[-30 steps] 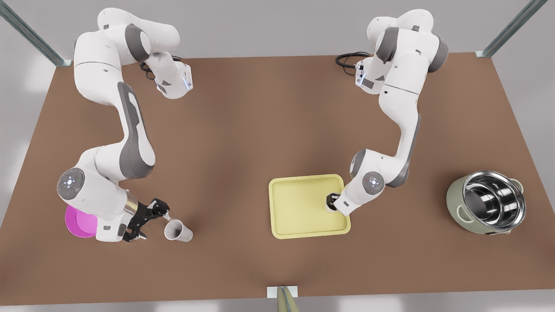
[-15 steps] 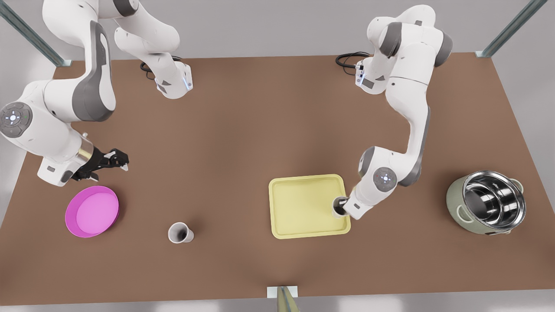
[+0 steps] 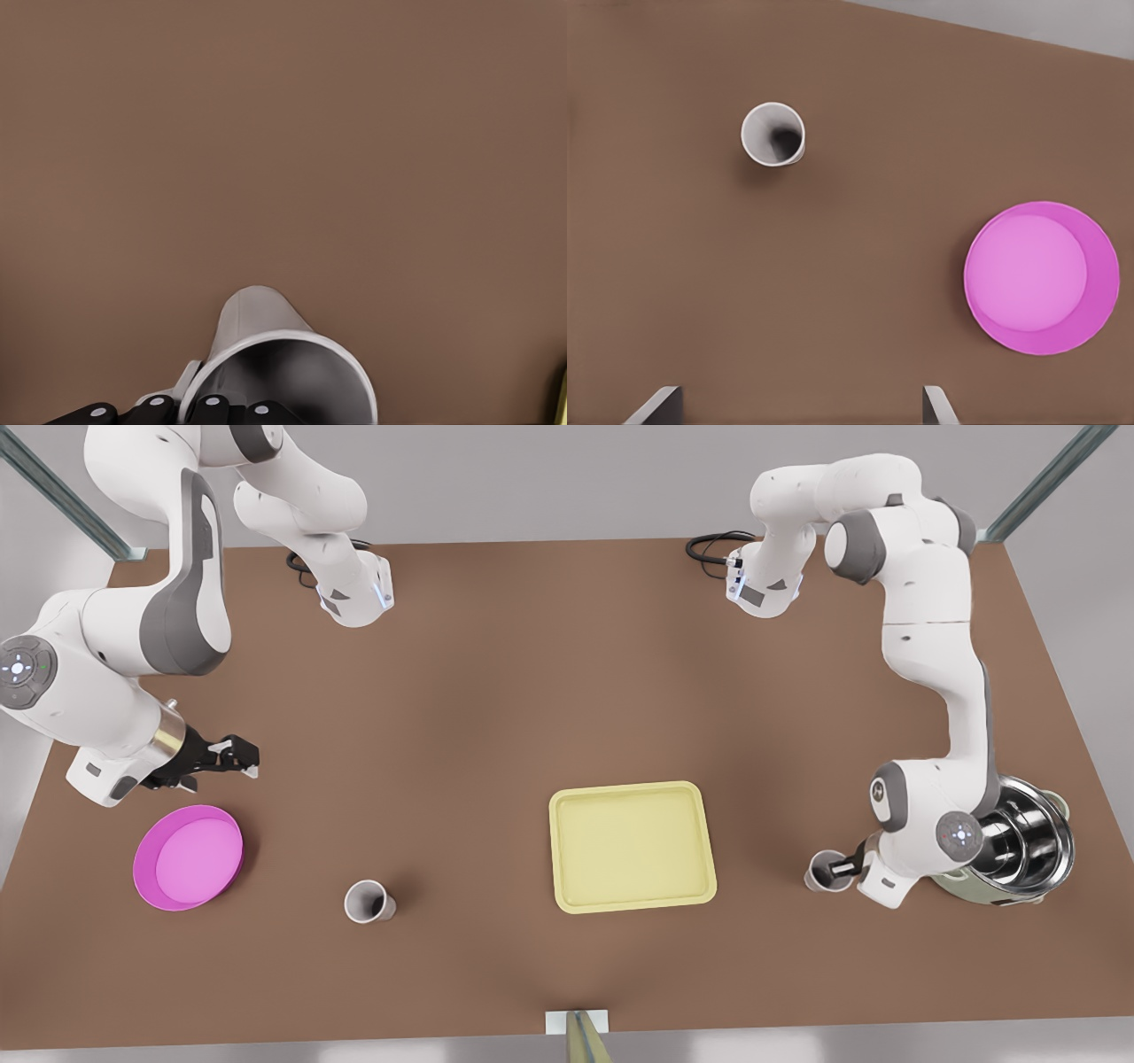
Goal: Use the left arm to pick up the white IKEA cup from the tray and place it on the middle-left position; use the right arm to pick up the white IKEA cup from the tray and place it on the middle-right position
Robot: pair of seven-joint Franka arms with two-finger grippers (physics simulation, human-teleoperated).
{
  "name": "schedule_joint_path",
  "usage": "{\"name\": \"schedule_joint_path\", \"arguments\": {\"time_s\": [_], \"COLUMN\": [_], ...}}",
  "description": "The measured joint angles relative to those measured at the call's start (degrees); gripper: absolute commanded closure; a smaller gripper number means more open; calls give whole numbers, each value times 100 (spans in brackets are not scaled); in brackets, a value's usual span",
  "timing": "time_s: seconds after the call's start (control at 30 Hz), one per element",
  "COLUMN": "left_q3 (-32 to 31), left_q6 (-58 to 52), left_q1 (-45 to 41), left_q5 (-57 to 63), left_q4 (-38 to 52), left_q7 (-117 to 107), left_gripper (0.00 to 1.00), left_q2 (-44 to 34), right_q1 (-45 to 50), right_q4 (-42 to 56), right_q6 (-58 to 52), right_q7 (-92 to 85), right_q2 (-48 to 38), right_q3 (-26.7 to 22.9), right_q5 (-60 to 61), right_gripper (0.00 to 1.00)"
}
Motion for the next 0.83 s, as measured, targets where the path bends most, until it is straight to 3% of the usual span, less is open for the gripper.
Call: {"name": "schedule_joint_path", "arguments": {"time_s": [0.1, 0.13, 0.3, 0.5, 0.7, 0.83], "left_q3": [-4, -5, 0, 23, -399, -460], "left_q6": [198, 246, 375, 184, -1522, -2415], "left_q1": [21, 22, 4, -11, -48, -48], "left_q5": [-124, -202, -706, -83, 316, 286], "left_q4": [3, 11, 182, 383, 495, 468], "left_q7": [137, 211, 903, 1179, 1233, 1252], "left_gripper": [100, 0, 0, 0, 0, 0], "left_q2": [204, 238, 266, 111, -2082, -2522], "right_q1": [-1, -1, 2, 2, 2, -2], "right_q4": [0, 0, 0, 0, 0, 0], "right_q6": [-6, -8, -15, -17, -15, -16], "right_q7": [83, 108, 214, 307, 375, 408], "right_q2": [5, 5, 6, 6, 40, 41], "right_q3": [0, 0, 1, 2, 9, 2], "right_q5": [3, 2, -6, -9, -29, -24], "right_gripper": [0, 0, 0, 0, 0, 0]}}
